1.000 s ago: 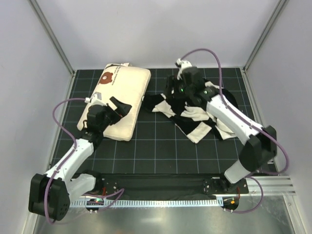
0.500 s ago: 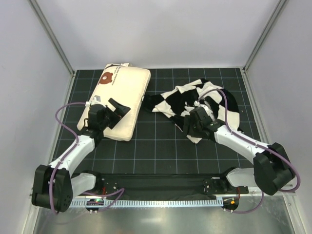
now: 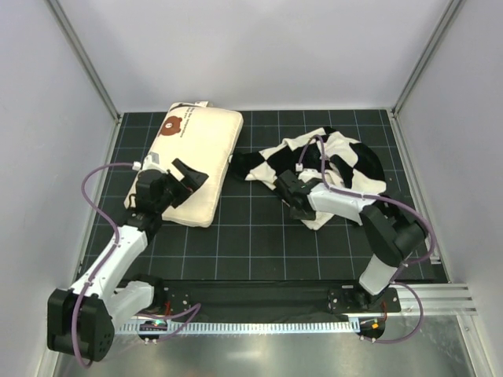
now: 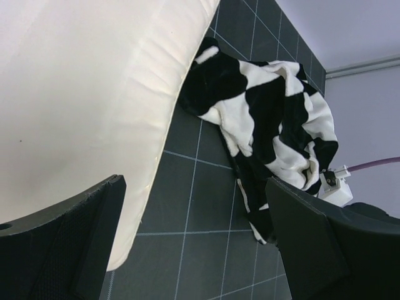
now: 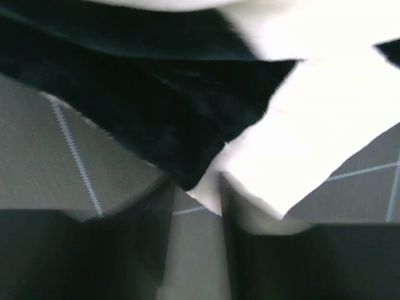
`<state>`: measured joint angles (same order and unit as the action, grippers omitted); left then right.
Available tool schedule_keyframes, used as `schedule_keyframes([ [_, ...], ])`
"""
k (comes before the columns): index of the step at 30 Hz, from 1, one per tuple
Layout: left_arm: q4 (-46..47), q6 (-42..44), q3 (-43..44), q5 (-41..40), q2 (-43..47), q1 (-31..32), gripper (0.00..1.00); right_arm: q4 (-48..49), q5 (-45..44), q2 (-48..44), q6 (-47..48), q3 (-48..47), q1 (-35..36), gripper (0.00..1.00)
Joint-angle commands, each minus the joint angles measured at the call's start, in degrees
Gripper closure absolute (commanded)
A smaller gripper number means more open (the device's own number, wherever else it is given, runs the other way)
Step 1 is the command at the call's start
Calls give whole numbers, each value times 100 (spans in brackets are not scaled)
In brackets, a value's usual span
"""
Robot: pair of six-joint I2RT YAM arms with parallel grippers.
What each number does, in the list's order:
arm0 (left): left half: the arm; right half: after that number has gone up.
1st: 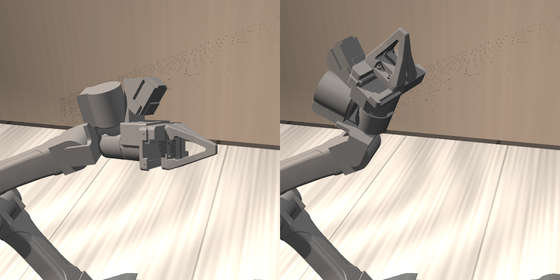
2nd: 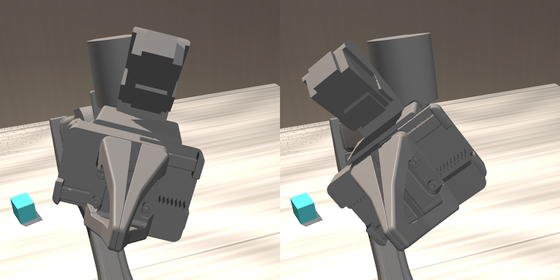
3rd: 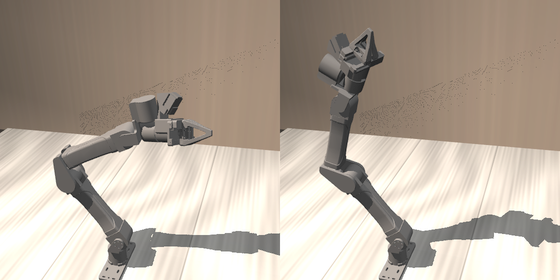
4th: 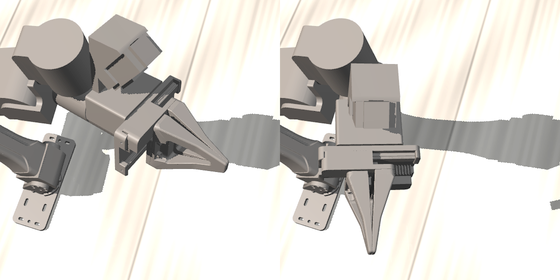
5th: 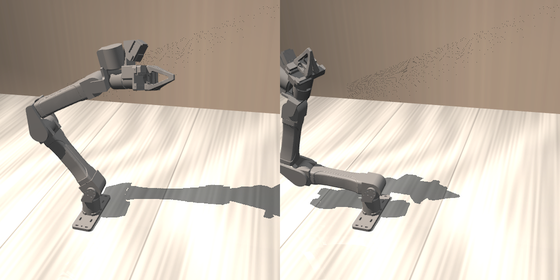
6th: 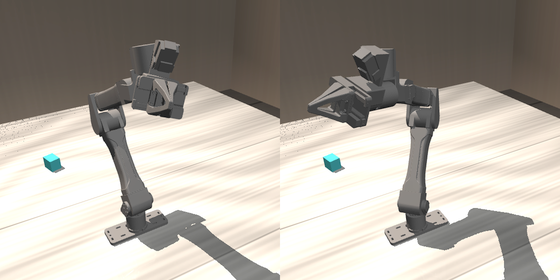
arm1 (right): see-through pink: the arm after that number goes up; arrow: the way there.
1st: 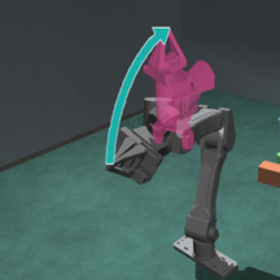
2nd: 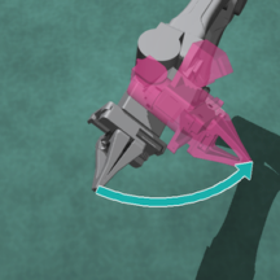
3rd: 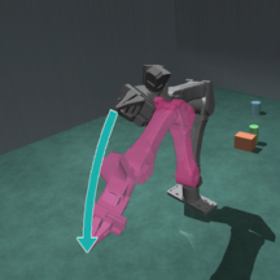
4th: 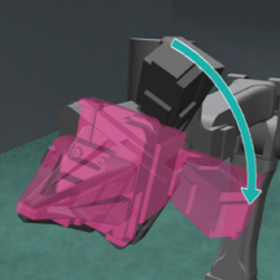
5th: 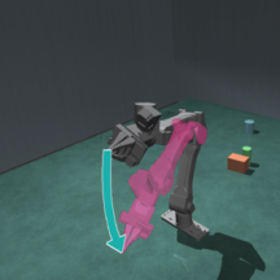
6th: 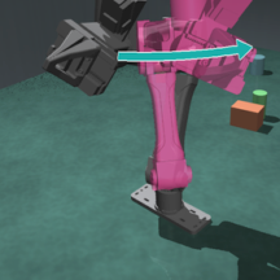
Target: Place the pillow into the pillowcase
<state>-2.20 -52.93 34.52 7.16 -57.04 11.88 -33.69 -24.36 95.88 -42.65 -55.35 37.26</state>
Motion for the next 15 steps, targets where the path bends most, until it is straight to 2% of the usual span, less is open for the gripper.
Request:
schedule_keyframes([
  [1,-255,177,230,-74,219,25,0,-936,-807,623,-594,-388,553,78],
  [3,-307,186,230,-74,254,25,0,-946,-764,678,-586,-494,782,92],
  [5,-412,212,248,-66,298,25,0,-833,-659,600,-464,-582,1195,96],
  [12,-677,327,353,-83,439,34,0,-543,-386,-15,239,-1099,2794,96],
  [15,-686,327,362,-65,430,60,0,-209,191,-366,704,-1267,3277,96],
])
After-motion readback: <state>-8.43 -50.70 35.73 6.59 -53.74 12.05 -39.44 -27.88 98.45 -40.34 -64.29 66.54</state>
